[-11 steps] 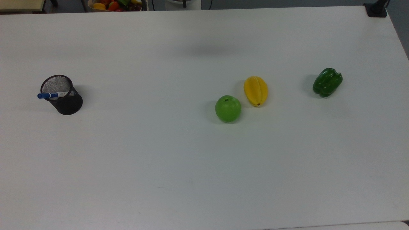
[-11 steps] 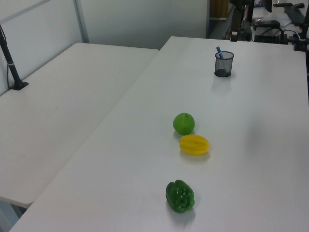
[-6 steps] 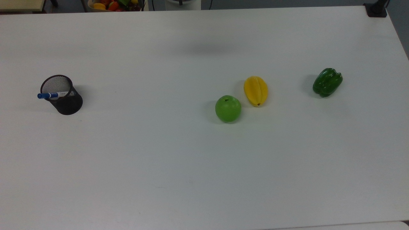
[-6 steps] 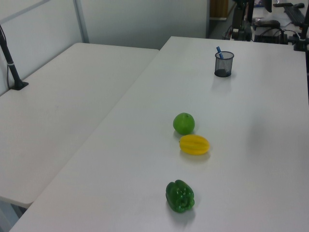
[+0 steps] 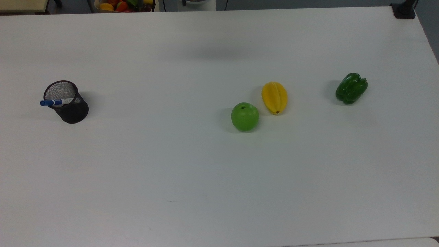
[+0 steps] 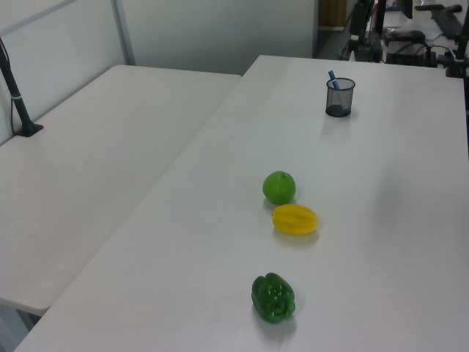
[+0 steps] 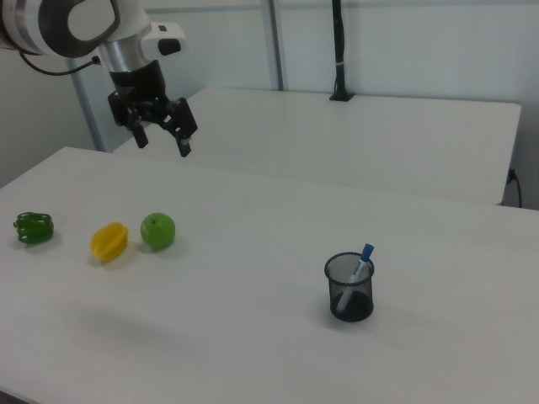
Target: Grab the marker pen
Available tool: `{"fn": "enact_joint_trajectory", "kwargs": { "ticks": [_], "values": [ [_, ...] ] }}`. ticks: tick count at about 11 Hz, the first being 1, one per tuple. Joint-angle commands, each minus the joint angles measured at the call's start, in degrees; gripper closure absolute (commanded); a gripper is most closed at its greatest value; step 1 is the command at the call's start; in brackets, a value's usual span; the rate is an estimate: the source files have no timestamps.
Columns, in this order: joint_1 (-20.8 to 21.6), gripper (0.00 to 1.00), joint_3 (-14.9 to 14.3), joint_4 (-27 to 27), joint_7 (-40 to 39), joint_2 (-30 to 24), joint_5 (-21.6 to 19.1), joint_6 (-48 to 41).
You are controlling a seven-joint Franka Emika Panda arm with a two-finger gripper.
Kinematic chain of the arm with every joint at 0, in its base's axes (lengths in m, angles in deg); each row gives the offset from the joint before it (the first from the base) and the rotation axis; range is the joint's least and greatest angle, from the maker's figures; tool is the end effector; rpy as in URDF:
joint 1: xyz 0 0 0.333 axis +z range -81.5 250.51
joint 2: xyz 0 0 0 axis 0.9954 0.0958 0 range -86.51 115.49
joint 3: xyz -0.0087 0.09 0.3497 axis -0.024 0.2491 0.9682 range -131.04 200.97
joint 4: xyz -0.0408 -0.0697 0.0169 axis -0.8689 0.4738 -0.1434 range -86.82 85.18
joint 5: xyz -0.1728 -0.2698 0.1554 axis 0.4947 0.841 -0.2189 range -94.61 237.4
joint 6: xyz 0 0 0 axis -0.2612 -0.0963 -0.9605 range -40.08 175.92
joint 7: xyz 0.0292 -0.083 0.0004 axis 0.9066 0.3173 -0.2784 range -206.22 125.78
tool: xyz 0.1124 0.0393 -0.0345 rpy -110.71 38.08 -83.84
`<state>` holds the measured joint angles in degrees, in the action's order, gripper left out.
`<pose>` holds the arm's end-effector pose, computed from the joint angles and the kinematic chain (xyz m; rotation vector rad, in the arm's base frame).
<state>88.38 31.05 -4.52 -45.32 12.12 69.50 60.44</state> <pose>0.5205 0.0023 0.6615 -3.1014 -0.1320 -0.2245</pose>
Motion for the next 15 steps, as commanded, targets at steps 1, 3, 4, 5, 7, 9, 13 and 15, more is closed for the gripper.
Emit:
{"fn": "enact_joint_trajectory", "kwargs": {
  "ticks": [1, 3, 4, 5, 7, 9, 13, 15],
  "values": [
    [0.43, 0.00, -3.81, -1.84, 1.23, -1.41, 1.19, 7.07],
    [0.43, 0.00, -5.66, -1.75, 3.75, -0.97, 3.20, 10.85],
    [0.43, 0.00, -6.10, -1.75, 7.95, -0.53, 5.39, 12.87],
    [-0.09, 0.00, -7.06, -1.75, 12.09, -0.09, 7.33, 14.98],
    [-0.79, 0.14, -9.08, -1.75, 13.88, 1.14, 7.96, 18.85],
    [-2.11, 0.21, -9.62, -1.83, 13.89, 3.24, 7.96, 21.40],
    [-4.48, 0.30, -11.73, -2.19, 13.10, 8.69, 7.88, 29.40],
    [-4.75, 0.34, -13.31, -2.45, 13.01, 11.41, 7.44, 32.91]
  ]
}}
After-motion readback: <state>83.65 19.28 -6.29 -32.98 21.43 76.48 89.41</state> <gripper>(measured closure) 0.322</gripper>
